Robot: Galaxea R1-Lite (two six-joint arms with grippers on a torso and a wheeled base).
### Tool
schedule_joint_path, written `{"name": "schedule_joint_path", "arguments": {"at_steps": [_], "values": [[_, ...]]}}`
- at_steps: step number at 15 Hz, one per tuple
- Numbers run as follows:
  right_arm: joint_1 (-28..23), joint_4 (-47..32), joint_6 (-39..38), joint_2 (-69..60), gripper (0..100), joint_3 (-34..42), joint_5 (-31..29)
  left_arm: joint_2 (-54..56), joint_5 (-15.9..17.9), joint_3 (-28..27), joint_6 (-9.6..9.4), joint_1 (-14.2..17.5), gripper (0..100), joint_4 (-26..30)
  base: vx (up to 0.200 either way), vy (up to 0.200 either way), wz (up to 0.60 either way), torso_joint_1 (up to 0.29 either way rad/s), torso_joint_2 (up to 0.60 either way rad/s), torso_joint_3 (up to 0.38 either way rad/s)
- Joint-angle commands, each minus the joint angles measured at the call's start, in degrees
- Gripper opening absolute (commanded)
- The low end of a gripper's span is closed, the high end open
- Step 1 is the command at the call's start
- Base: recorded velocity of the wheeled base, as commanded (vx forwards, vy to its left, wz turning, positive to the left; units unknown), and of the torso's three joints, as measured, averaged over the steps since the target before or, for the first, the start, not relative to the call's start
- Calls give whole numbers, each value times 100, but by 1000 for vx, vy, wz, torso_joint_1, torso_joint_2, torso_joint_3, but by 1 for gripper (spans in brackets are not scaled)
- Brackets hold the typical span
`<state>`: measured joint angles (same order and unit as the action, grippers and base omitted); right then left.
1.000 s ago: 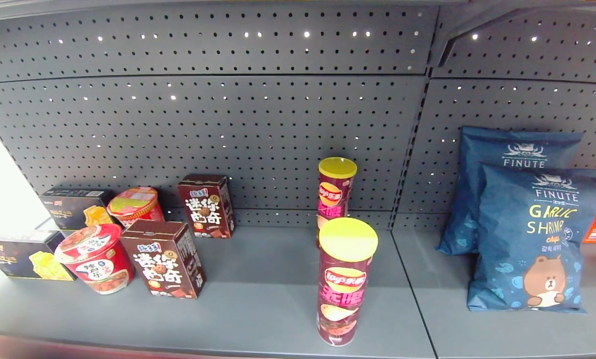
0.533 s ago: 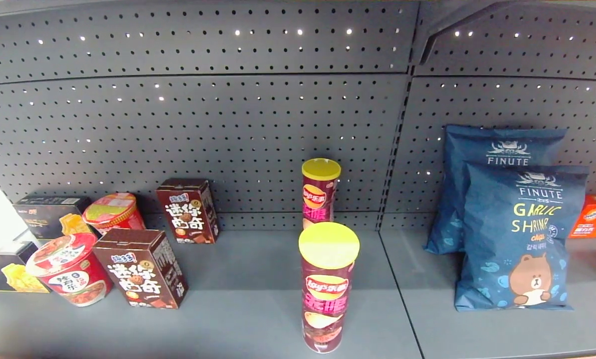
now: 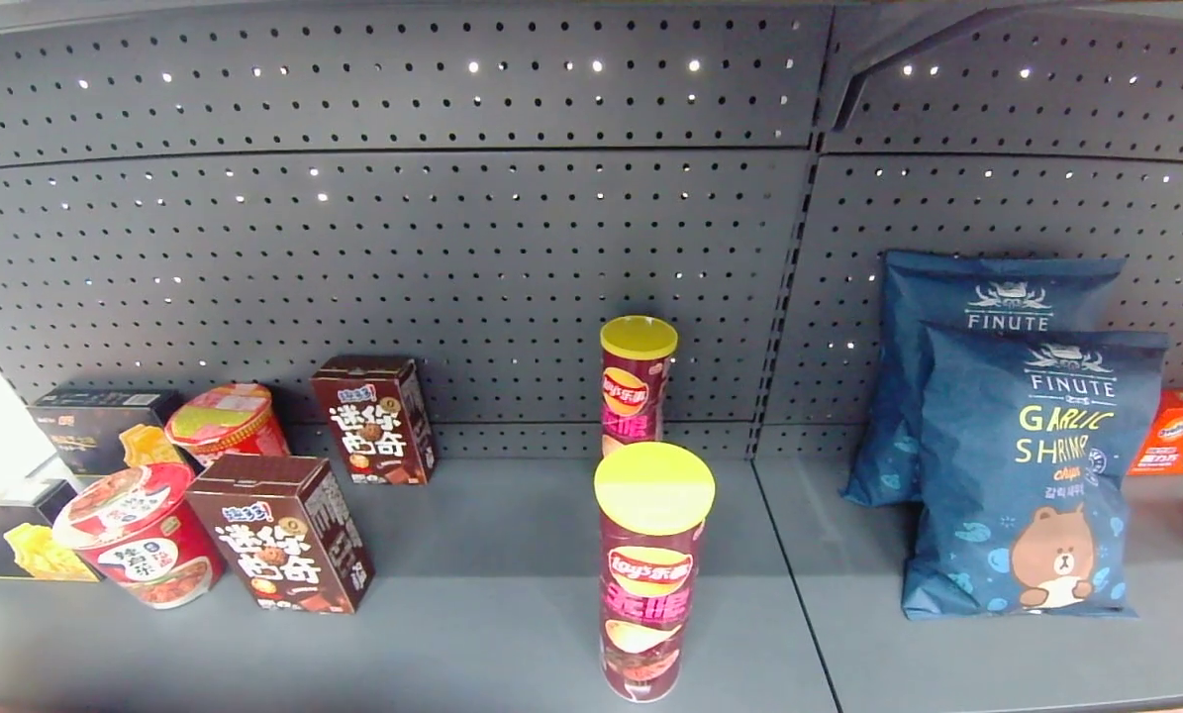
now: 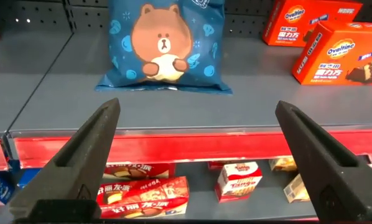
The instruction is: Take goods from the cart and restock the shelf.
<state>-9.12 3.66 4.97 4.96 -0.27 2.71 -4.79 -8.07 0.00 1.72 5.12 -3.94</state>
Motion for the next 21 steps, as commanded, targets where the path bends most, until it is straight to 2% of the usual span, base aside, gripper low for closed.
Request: {"name": "schedule_joint_path", "arguments": {"at_steps": [1,7,8,10,12,13,14,16,18,21], "values": [[-2,3,4,22,100,0,2,-22,-2,0,-5,-2,100,-2,-200,0,0,7,12,2],[-2,12,-216,22,100,0,-7,-22,-10,0,21,-2,100,-2,-33,0,0,0,0,0],[-2,12,-234,22,100,0,-68,-22,-10,0,180,-2,100,-2,0,0,0,0,0,0],[-2,39,-207,14,100,9,-350,-22,-28,0,294,-2,100,-2,0,0,0,0,0,0],[7,267,-304,14,100,-8,-235,-22,34,0,232,-2,100,104,0,0,0,0,0,0],[7,355,-392,14,100,18,283,-22,280,0,215,-2,100,104,0,0,0,0,0,0],[-2,250,-383,22,100,18,415,-22,631,0,197,-2,100,95,0,0,0,0,0,0],[-11,-243,-383,22,100,18,-569,-22,798,0,48,-2,100,104,0,0,0,0,0,0],[-11,-331,-585,22,100,18,-675,-22,763,0,-181,-2,100,297,0,0,0,0,0,0],[-2,-357,-541,22,100,9,-640,-31,710,0,-172,-2,100,411,0,0,0,0,0,0]]}}
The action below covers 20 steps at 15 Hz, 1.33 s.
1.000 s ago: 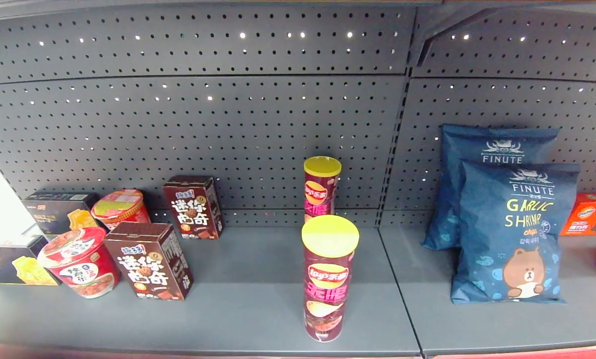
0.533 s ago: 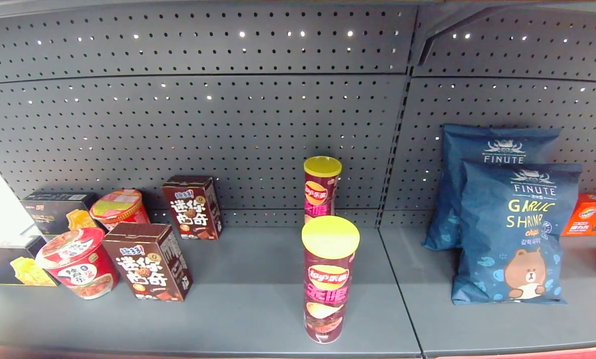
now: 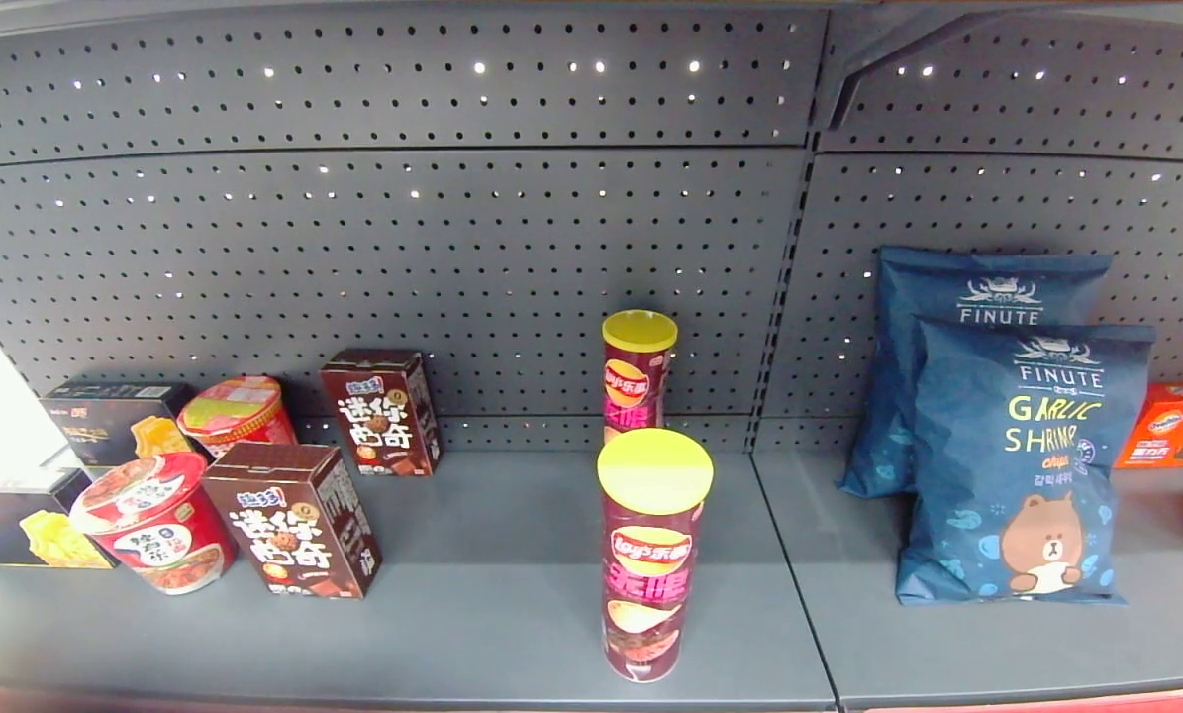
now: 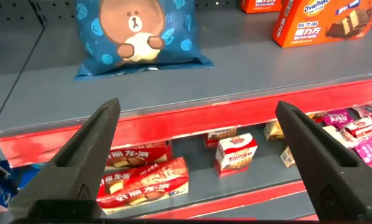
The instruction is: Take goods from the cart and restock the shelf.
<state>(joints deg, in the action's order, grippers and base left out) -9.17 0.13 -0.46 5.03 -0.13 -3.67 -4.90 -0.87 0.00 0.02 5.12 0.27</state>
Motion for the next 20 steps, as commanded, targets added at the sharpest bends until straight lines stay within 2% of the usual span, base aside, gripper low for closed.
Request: {"name": "schedule_joint_path", "arguments": {"at_steps": [1,5,10,20], "values": [[3,4,2,15,100,5,7,-20,7,-9,6,-2,100,8,0,0,0,0,0,0],[3,4,2,15,100,5,15,-20,139,0,-134,-55,100,-9,0,0,0,0,0,0],[3,4,2,15,100,5,15,-20,148,0,-46,-55,100,-9,0,0,0,0,0,0],[3,4,2,15,100,5,15,-20,174,0,-64,-64,100,-9,0,0,0,0,0,0]]}}
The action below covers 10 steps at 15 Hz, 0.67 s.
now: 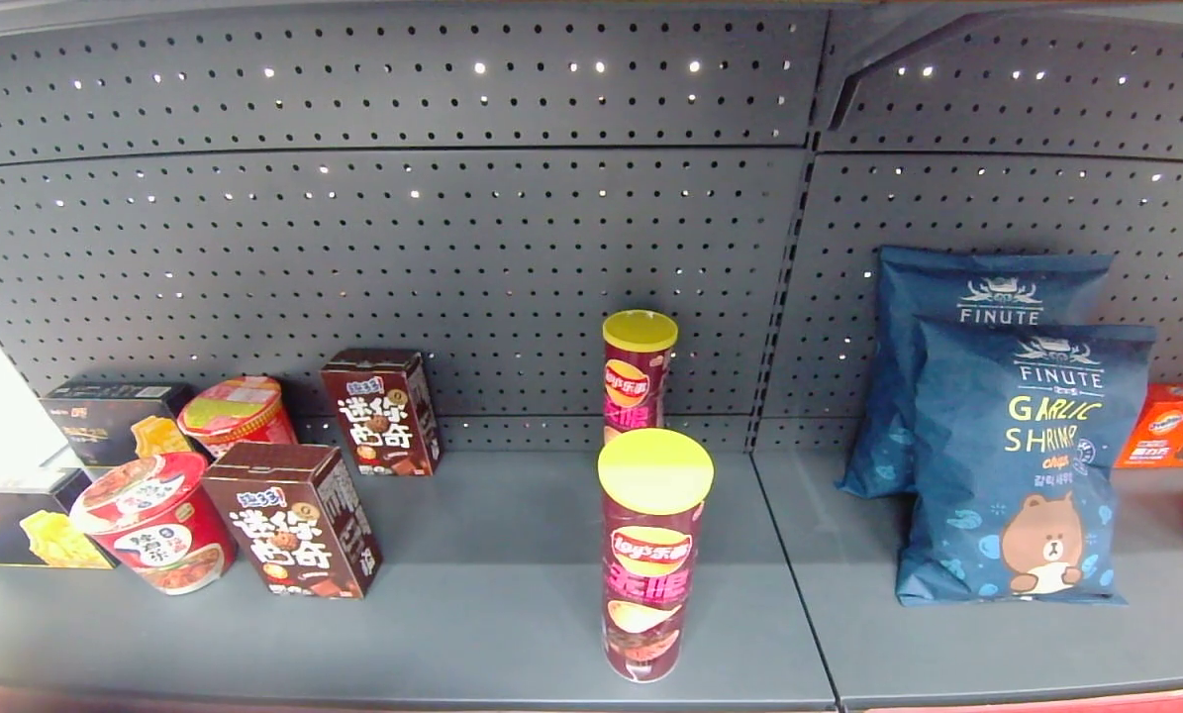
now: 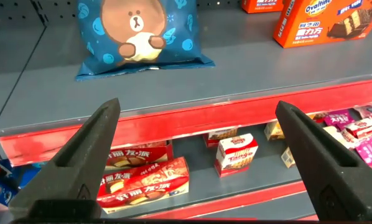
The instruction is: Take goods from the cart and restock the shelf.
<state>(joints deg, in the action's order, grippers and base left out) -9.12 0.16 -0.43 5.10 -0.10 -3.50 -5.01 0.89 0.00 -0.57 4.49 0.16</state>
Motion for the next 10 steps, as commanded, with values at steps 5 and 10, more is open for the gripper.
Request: {"name": "schedule_joint_path", "arguments": {"at_steps": [5,10], "values": [[-2,2,-1,9,100,-8,-2,-9,-1,0,13,8,100,2,0,0,0,0,0,0],[-2,2,8,9,100,-8,25,-9,-10,0,13,8,100,2,0,0,0,0,0,0]]}}
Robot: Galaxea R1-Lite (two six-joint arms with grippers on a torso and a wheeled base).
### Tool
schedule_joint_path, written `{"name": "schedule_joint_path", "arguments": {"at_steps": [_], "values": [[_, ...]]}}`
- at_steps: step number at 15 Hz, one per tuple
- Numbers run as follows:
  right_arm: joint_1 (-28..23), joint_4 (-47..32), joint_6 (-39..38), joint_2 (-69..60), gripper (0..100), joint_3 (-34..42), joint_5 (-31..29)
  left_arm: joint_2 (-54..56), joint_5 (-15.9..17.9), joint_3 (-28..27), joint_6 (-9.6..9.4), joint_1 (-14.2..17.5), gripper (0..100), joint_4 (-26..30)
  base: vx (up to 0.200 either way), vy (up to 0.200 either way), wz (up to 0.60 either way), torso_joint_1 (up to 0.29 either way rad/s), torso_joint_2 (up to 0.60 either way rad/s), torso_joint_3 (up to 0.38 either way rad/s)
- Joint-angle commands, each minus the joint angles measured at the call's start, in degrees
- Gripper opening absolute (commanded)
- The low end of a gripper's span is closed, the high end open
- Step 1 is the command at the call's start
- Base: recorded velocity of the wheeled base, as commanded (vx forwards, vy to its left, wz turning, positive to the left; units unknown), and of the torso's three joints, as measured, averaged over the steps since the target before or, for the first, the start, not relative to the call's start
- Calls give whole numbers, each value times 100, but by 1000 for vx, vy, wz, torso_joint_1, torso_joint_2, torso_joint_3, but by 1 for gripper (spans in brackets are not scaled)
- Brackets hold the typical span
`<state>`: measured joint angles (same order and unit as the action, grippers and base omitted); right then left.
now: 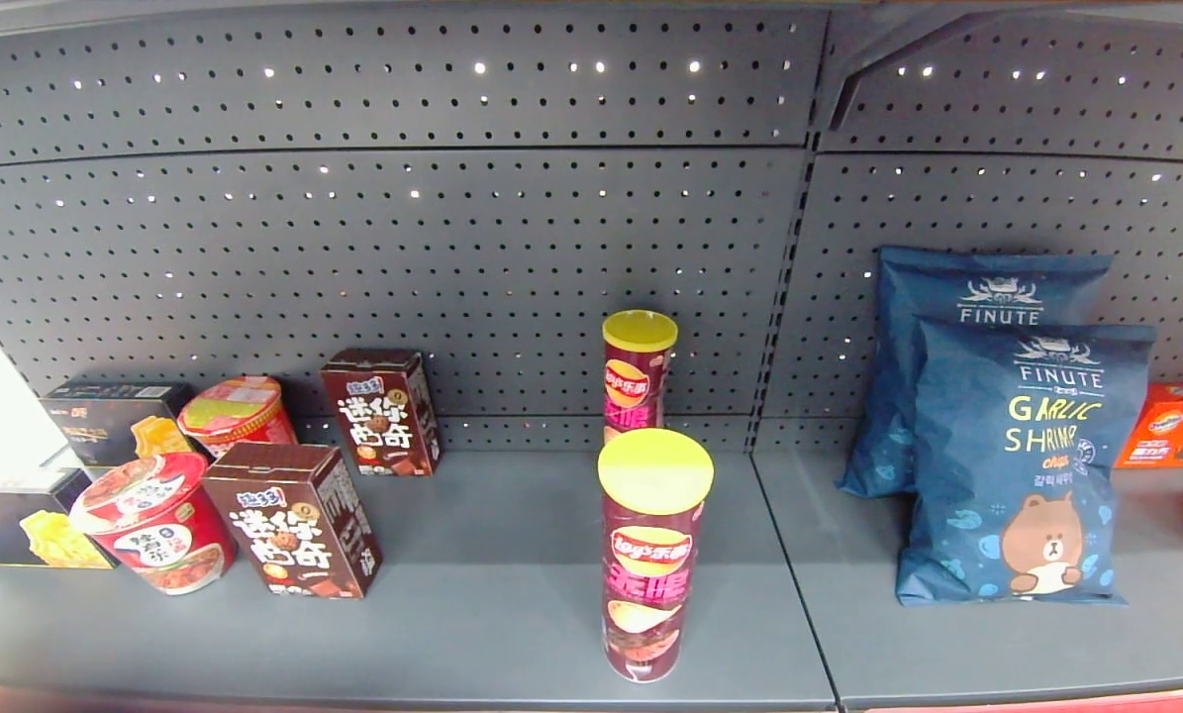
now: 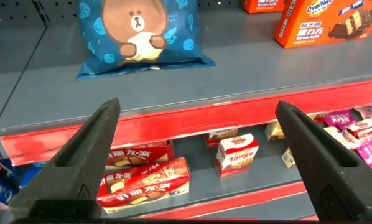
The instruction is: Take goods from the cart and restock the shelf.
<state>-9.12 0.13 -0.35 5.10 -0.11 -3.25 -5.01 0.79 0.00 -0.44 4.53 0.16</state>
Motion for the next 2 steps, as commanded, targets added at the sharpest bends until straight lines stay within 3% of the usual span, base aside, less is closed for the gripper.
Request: {"name": "schedule_joint_path", "arguments": {"at_steps": [1,2], "values": [[-2,4,0,9,100,2,0,-9,0,0,0,4,100,2,0,0,0,0,0,0],[-2,4,0,9,100,-7,0,-9,9,0,0,4,100,2,0,0,0,0,0,0]]}}
